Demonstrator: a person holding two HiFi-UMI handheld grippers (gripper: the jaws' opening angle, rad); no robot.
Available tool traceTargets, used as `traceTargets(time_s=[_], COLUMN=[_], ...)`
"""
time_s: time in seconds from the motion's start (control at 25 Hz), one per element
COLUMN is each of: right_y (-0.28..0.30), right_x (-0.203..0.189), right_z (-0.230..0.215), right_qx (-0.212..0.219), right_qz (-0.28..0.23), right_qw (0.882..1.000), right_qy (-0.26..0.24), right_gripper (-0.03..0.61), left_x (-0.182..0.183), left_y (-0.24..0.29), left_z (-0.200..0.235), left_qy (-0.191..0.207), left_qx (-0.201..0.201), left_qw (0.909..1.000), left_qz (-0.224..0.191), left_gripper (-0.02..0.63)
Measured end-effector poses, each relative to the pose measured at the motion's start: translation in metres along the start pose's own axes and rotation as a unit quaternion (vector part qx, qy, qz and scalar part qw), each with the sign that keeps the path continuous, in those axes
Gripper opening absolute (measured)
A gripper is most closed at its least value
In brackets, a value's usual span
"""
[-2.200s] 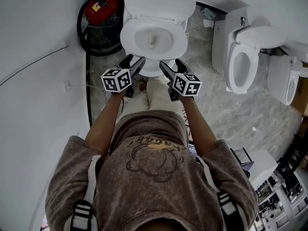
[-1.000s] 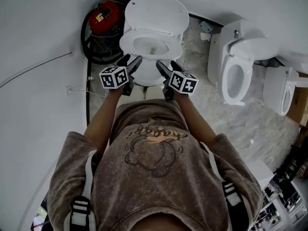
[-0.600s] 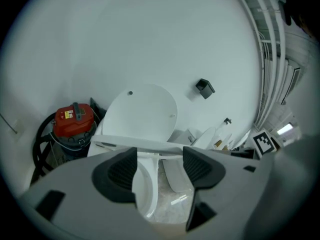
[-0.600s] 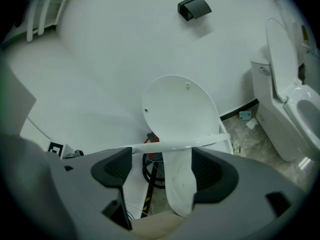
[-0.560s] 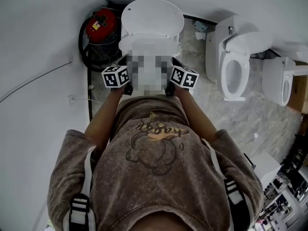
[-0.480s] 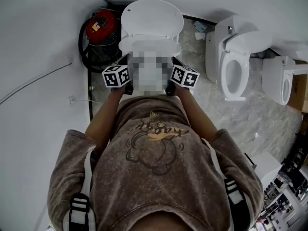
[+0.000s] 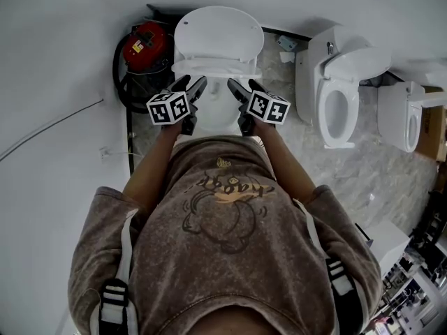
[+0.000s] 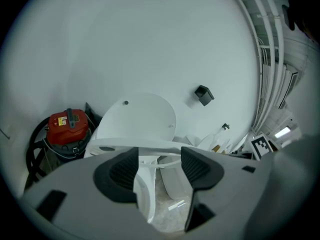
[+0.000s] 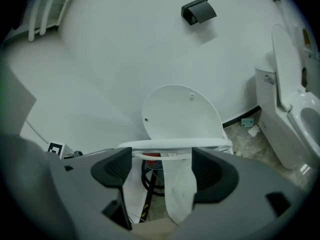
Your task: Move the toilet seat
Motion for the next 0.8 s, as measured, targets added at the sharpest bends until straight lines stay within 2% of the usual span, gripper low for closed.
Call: traceTargets(time_s=[0.44, 0.64, 0.8], right_y=[0.004, 0.007, 0.009], right_x=[0.026, 0.041, 0.051], right_z=[0.001, 0.002, 0.0], right_qx=[0.002, 0.009, 0.01], right_qz=[-0.01, -0.012, -0.013], right_qw=[1.0, 1.0, 1.0], right_qy=[-0.001, -0.003, -0.006], right_gripper=[0.368, 0.367, 0.367], left_x=[0.025, 0.037, 0.047], left_y=[0.009, 0.015, 0.02], left_z=[0.001, 0.001, 0.0], left_qy=[0.009, 0.036, 0.04], left_qx=[-0.009, -0.006, -0.007], left_qw=[0.9999, 0.9993, 0.9992], left_qz=[-0.005, 0.001, 0.001], left_gripper=[0.264, 0.267, 0.268])
Point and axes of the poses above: the fingertips, and each gripper's own axes: y forward along the fingers, z to its left, x out of its top, the point moved 5 cm from there along -y, backward along the fingers, and after that the axes turned 10 degrees about z, right-handed, at the moved point
